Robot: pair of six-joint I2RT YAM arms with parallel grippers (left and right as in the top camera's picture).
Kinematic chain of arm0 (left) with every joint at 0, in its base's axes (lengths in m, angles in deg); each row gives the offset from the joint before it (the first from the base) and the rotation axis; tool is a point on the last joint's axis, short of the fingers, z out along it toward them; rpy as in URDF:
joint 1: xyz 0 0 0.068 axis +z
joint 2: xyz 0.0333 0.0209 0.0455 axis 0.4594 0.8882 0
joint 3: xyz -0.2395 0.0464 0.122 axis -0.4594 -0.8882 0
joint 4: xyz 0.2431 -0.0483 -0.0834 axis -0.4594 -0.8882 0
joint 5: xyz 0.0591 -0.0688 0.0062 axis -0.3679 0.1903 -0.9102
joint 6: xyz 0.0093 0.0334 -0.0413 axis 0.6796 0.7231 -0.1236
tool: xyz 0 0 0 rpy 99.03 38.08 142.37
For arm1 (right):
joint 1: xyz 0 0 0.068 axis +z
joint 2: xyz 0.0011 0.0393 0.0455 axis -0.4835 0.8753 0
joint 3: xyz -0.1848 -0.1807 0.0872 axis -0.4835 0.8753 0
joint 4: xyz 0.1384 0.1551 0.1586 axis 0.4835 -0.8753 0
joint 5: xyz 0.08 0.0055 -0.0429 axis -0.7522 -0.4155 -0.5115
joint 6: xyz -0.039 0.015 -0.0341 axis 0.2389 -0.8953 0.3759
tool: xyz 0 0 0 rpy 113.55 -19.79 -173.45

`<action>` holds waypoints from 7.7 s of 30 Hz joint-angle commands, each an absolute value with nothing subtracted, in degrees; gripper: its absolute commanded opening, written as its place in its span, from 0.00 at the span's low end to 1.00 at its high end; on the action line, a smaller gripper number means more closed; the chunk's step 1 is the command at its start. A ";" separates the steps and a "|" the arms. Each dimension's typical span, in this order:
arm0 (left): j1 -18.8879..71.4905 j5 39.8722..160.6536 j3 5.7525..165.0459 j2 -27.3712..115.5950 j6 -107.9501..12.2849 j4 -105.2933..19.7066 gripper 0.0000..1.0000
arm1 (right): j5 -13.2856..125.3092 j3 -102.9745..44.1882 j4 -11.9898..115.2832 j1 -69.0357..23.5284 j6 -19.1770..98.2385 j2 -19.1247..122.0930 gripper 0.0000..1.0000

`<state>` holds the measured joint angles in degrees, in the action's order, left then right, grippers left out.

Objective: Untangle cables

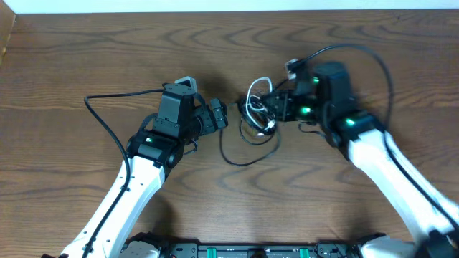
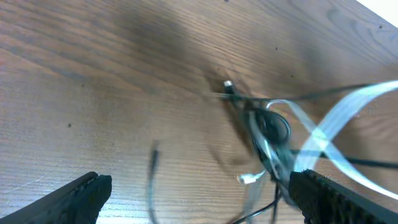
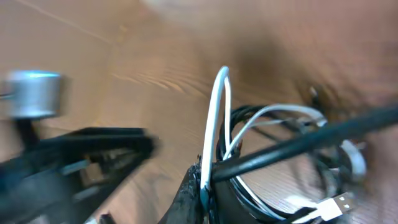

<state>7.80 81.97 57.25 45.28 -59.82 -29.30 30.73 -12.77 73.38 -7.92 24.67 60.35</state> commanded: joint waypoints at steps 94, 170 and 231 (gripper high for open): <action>4.78 125.88 57.01 75.64 -60.67 7.40 0.08 | 24.42 -9.21 41.91 -22.24 45.91 34.49 0.31; 4.78 130.71 57.01 75.64 -74.49 7.42 0.08 | 26.60 -9.01 59.39 -7.88 41.45 68.00 0.01; 3.45 114.49 57.01 75.64 -82.64 -19.48 0.50 | 56.20 -8.99 57.87 -2.39 20.84 85.09 0.19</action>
